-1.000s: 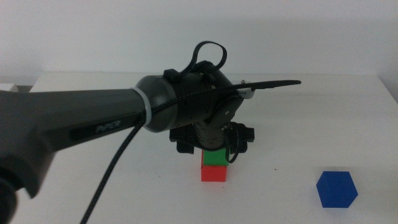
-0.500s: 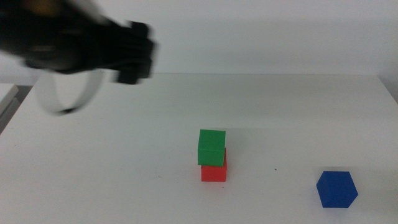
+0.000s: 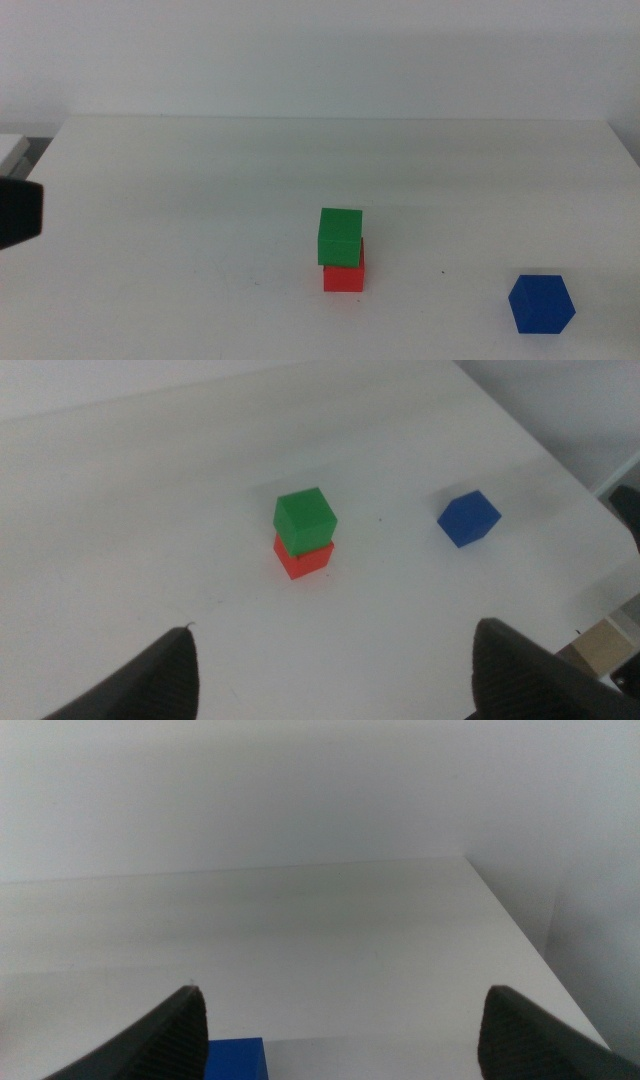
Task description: Stack red cubes first, then green, then blue cubes in a specific spot.
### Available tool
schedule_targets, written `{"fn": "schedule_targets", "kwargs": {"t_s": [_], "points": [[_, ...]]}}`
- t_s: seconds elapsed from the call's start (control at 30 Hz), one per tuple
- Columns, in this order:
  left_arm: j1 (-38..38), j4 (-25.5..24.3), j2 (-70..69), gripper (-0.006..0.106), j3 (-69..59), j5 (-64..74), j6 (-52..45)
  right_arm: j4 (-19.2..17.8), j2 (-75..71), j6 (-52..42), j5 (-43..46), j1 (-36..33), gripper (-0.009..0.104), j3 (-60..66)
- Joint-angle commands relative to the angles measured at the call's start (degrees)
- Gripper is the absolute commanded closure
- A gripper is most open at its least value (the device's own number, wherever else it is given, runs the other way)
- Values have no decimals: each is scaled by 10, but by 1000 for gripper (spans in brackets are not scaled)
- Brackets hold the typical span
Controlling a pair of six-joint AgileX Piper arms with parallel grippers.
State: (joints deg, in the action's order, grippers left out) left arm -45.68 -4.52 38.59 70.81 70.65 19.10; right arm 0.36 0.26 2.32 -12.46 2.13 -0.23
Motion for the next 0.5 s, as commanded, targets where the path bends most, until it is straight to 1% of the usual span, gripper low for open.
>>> {"fn": "schedule_targets", "kwargs": {"t_s": [0.0, 0.27, 0.3, 0.37, 0.4, 0.43, 0.47], "points": [[1, 6, -1, 7, -2, -7, -4, -4, -3, -7, 6, -2, 11, 2], [1, -2, -1, 7, -2, -7, -9, -4, -3, -7, 6, -2, 11, 2], [1, -2, -1, 7, -2, -7, -9, -4, -3, -7, 25, -2, 11, 2], [1, -2, -1, 7, -2, -7, -9, -29, -3, -14, 47, -2, 11, 2], [1, -2, -1, 7, -2, -7, -9, -18, -3, 17, 39, -2, 11, 2], [1, -2, -1, 7, -2, -7, -9, -9, -3, 72, 9, -2, 11, -6], [1, -2, -1, 7, -2, -7, -9, -12, -3, 117, -8, -4, 11, -22]]}}
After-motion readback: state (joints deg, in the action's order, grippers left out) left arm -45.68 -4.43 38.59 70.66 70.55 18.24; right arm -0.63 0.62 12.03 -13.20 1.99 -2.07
